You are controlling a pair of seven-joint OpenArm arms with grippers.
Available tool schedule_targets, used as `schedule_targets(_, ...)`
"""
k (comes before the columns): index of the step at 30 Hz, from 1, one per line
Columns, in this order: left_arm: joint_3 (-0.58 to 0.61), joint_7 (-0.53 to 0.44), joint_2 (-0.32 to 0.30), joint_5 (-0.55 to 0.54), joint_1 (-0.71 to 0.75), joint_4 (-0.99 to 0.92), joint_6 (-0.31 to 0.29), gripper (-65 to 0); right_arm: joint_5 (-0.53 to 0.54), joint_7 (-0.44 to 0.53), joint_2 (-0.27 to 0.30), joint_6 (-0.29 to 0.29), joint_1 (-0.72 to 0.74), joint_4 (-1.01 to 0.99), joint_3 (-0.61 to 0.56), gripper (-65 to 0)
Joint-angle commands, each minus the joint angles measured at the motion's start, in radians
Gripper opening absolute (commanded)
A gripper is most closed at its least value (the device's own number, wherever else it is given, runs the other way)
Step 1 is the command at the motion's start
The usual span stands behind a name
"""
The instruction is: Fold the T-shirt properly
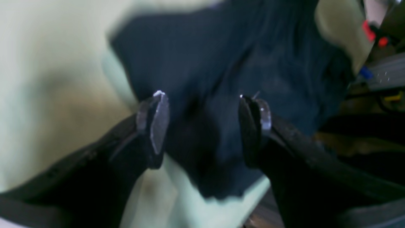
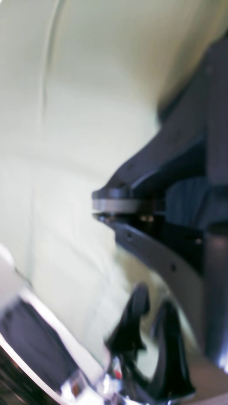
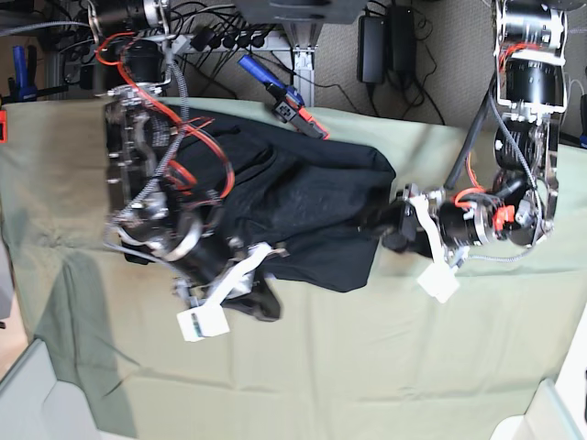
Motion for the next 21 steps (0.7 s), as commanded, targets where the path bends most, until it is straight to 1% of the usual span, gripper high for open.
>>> schedule_targets(1, -0.003, -0.011, -0.006, -0.041, -0.003, 0.017, -0.03, -26.6, -0.015, 0.019, -0.012, 0.081, 0.032, -0.011, -0.03, -65.0)
schedule_targets(4, -0.003, 0.005, -0.006, -0.061, 0.047, 0.023, -0.034, -26.6, -0.059, 0.023, -0.031, 0.081, 0.064, -0.102, -0.119, -65.0)
schedule_targets(7, -0.003, 0.005, -0.005, -0.069, 0.097, 0.026, -0.038, -26.6, -0.103, 0.058, -0.031, 0.081, 0.085, -0.199, -0.165, -65.0)
schedule_targets(10, -0.003, 0.005, -0.006, -0.072, 0.13, 0.026, -0.052, -26.6, -0.143, 0.089, -0.031, 0.081, 0.12, -0.301, -0.171, -65.0)
schedule_targets(16, -0.003, 0.004, -0.006, -0.072, 0.168, 0.026, -0.052, -26.6, -0.227, 0.141, -0.026, 0.08, 0.188, -0.437, -0.17, -65.0)
schedule_targets(21, -0.003, 0.004, -0.005, -0.072, 0.174, 0.026, -0.052, -26.6, -0.246, 0.162, -0.025, 0.08, 0.23, -0.512, -0.17, -65.0)
